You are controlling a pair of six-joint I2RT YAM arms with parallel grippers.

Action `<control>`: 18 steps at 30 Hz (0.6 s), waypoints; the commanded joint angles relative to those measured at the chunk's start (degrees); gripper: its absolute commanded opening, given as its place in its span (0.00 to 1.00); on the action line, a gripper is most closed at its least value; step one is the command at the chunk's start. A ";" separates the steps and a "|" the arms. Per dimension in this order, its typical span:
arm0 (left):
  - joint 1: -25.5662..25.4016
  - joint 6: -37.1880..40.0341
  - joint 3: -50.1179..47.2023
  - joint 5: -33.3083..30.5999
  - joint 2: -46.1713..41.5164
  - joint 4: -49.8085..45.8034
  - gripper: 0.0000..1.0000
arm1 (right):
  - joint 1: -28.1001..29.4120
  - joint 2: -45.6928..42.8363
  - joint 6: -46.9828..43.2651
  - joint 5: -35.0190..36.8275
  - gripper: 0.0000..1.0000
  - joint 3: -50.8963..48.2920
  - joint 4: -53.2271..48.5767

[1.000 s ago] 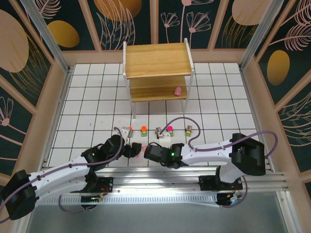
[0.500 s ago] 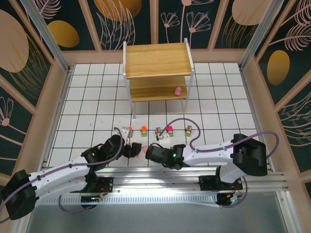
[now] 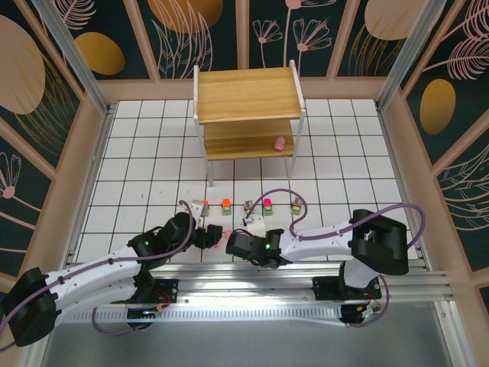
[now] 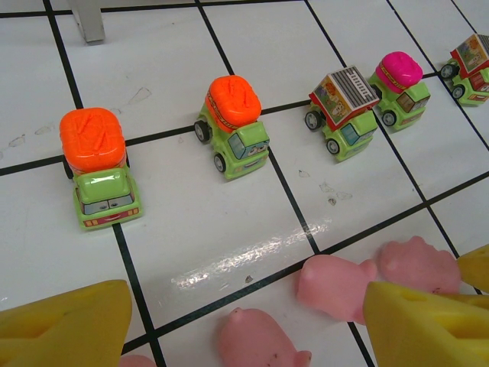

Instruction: Place and organize the plastic toys onto the shelf

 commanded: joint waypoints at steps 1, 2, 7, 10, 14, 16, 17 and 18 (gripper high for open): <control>-0.23 0.24 -0.50 -0.57 -0.24 0.74 0.79 | -0.49 0.88 -0.71 0.90 0.39 1.77 -2.46; -0.23 0.24 -0.54 -0.54 -0.20 0.74 0.79 | -0.74 0.77 -0.76 1.07 0.39 1.79 -2.60; -0.26 0.24 -0.47 -0.52 -0.08 0.83 0.79 | -1.86 -0.45 -0.77 0.84 0.36 1.01 -1.55; -0.20 0.24 -0.45 -0.39 0.10 0.92 0.79 | -2.48 -1.85 -1.29 0.08 0.36 -0.15 0.34; -0.21 0.32 -0.39 -0.48 0.54 0.99 0.79 | -2.96 -2.90 -1.70 0.66 0.36 -0.36 0.38; -0.25 0.33 -0.28 -0.54 0.76 1.00 0.79 | -3.36 -3.35 -2.22 0.75 0.36 -0.36 0.80; -0.21 0.30 -0.28 -0.57 0.88 1.00 0.79 | -3.66 -3.37 -2.61 0.68 0.36 -0.36 1.11; -0.22 0.35 -0.28 -0.57 0.98 1.00 0.79 | -3.95 -3.43 -2.92 0.46 0.36 -0.36 1.33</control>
